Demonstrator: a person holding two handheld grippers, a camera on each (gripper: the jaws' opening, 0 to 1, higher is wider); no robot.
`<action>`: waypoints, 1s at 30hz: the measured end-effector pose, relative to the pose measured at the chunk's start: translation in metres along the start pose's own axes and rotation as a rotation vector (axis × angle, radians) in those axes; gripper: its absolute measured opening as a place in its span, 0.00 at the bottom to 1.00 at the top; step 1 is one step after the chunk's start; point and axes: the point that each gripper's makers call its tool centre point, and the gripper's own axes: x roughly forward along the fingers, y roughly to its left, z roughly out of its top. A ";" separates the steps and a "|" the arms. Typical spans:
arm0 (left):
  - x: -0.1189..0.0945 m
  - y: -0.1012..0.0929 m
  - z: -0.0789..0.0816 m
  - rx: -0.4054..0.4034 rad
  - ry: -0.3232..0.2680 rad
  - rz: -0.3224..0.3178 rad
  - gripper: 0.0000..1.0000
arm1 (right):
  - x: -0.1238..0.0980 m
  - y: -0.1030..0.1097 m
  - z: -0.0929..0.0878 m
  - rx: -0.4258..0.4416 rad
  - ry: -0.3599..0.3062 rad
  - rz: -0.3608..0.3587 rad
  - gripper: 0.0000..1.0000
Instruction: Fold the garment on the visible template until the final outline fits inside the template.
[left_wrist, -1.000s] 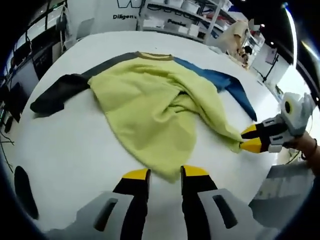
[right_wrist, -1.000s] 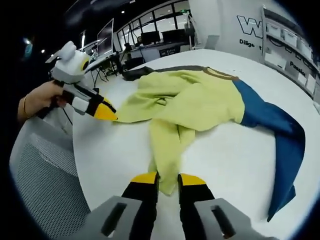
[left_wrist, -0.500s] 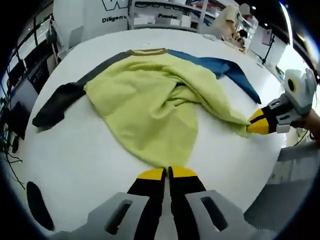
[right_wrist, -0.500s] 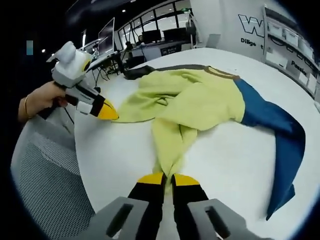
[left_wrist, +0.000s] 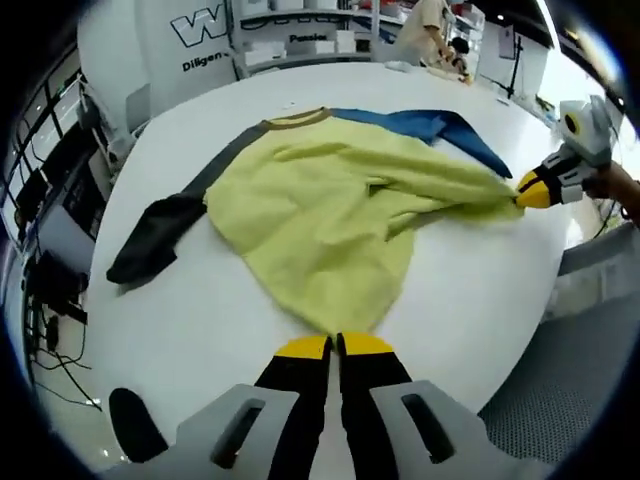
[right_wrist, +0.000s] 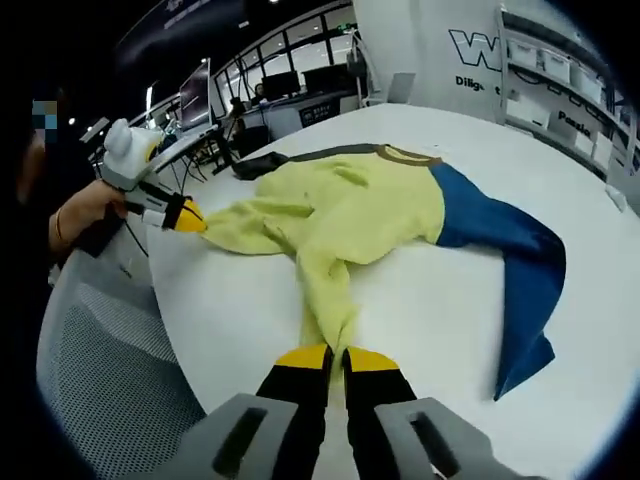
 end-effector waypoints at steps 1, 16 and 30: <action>-0.003 0.002 -0.001 0.005 -0.001 0.000 0.08 | -0.005 0.000 0.001 0.021 0.000 -0.006 0.00; -0.030 0.024 -0.016 0.060 0.052 0.009 0.08 | -0.022 0.009 -0.010 0.037 0.091 -0.061 0.00; -0.024 0.032 -0.056 0.069 0.148 0.027 0.08 | -0.014 0.009 -0.066 -0.045 0.306 -0.149 0.00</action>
